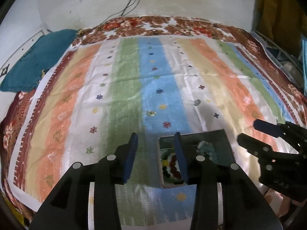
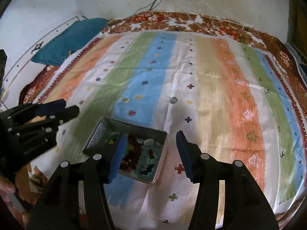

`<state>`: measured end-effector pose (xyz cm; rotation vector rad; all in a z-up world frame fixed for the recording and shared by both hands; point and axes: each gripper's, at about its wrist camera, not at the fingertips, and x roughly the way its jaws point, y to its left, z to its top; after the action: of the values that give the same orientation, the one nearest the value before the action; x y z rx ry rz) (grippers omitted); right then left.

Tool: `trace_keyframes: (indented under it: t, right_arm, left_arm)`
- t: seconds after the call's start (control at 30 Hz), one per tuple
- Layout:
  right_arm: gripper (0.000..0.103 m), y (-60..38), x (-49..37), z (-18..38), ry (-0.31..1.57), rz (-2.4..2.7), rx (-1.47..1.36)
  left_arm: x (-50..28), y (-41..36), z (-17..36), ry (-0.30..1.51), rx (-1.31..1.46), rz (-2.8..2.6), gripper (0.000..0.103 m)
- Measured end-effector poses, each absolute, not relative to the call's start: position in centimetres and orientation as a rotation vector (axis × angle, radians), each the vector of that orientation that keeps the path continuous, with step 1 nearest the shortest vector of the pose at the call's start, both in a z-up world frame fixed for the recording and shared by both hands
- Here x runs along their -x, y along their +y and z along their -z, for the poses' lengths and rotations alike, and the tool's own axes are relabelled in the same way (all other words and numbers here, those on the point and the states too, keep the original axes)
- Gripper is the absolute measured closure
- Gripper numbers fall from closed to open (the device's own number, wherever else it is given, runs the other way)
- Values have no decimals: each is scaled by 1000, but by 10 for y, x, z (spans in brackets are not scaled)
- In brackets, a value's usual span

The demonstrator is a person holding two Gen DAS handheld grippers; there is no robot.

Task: Organize jewelry
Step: 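Open both tools to drop the bangle and blue bracelet into the tin, then move both open tools toward the small gold ring and the silver ring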

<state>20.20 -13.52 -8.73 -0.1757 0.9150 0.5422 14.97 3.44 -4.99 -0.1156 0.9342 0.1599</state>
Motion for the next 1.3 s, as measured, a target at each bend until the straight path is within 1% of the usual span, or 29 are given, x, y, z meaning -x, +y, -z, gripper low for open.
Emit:
trace_keyframes:
  t: [0.07,0.17,0.3,0.5,0.93,1.1,1.3]
  right_arm:
    - [45,-133,-204,87,912,-540,179]
    - [44,-129,-209,89,920,-539,187]
    - [40,-126,-223,90,940,-538,172]
    - [39,-124,-239,96,971,-537,151]
    - [38,-112,-279,115,1040,-515,145]
    - [38,-107,-285,119,1052,-530,143]
    - [38,-105,-295,123,1066,-535,108]
  left_arm:
    - [-154,41,53,951,144,-160,63]
    - [-160,47,57,969,164,-164,53]
    - [-168,52,60,987,217,-131,44]
    - [-182,67,70,1017,301,-123,44]
    - [-217,79,99,1101,299,-163,44]
    - [-226,78,104,1121,295,-143,48]
    - [-237,77,111,1133,253,-160,48]
